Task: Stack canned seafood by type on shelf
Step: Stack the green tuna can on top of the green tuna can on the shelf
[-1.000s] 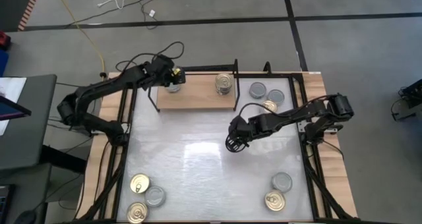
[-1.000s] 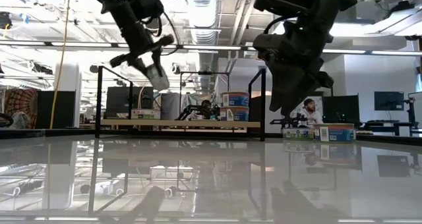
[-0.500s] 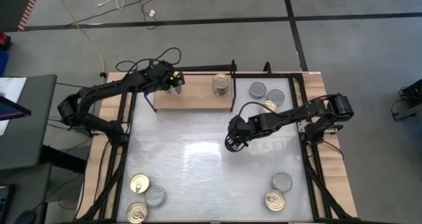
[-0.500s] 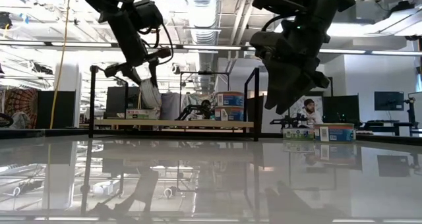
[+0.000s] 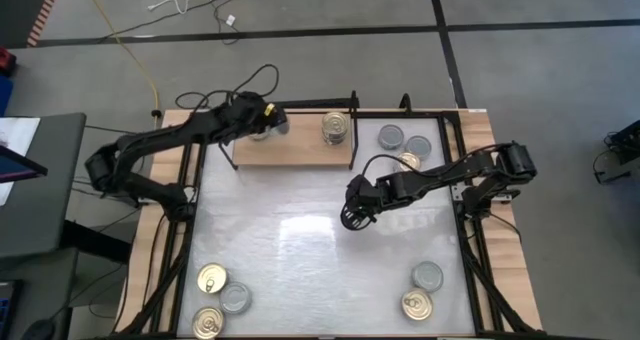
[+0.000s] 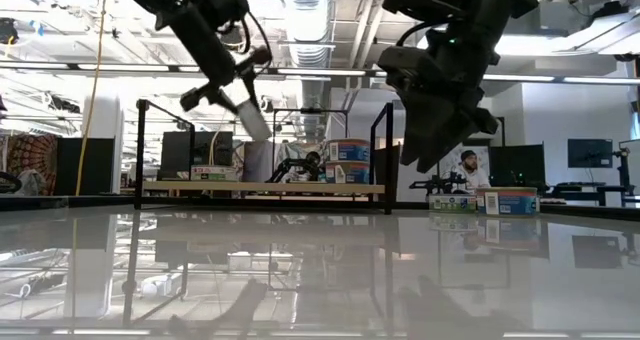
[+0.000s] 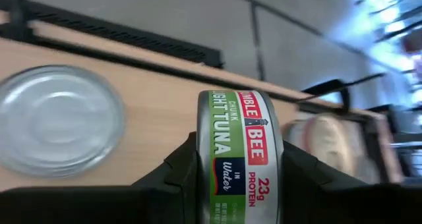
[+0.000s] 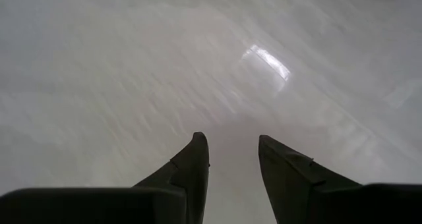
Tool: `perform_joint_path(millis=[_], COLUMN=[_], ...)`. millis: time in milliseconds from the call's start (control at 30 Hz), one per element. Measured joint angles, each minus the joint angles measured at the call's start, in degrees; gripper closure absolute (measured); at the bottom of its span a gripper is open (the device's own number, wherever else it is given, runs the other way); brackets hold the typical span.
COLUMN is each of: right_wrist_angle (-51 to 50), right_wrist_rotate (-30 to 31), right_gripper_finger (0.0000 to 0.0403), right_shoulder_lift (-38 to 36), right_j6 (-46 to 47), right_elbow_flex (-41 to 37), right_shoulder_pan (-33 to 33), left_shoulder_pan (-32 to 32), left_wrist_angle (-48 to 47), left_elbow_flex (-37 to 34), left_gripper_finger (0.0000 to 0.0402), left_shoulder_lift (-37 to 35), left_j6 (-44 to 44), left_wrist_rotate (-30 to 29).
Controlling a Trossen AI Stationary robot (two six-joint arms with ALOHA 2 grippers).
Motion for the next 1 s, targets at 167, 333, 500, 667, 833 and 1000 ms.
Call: perform_joint_path(millis=[167, 333, 500, 667, 833, 1000], right_wrist_angle=[-8.5, -7.6, 3.3, 29.8, 57.2, 74.4], right_wrist_rotate=[0.0, 0.5, 0.2, 0.2, 4.5, 6.8], right_gripper_finger=[0.0251, 0.0253, 0.0253, 0.0253, 0.0253, 0.0251], right_shoulder_lift=[-3.0, -10.0, -21.5, -31.0, -28.2, -18.3], right_j6=[-1.1, -1.5, 5.2, 11.7, 11.9, 12.1], right_elbow_flex=[0.0, -6.2, -20.5, -33.3, -38.5, -38.3], right_shoulder_pan=[0.1, 1.8, 4.7, 7.2, 7.6, 7.6], left_shoulder_pan=[-4.7, -14.4, -26.5, -37.2, -45.1, -49.4], left_wrist_angle=[-0.2, -1.0, 2.6, 18.7, 33.3, 37.1], left_elbow_flex=[0.0, 0.0, -5.8, -17.8, -27.3, -30.5], left_gripper_finger=[0.027, 0.027, 0.027, 0.027, 0.027, 0.027], left_shoulder_lift=[-4.9, -8.1, -8.1, -8.0, -7.7, -7.7], left_j6=[-0.1, -1.0, -9.9, -19.9, -24.6, -24.2], left_wrist_rotate=[-1.7, -7.6, -16.1, -23.5, -29.7, -31.1])
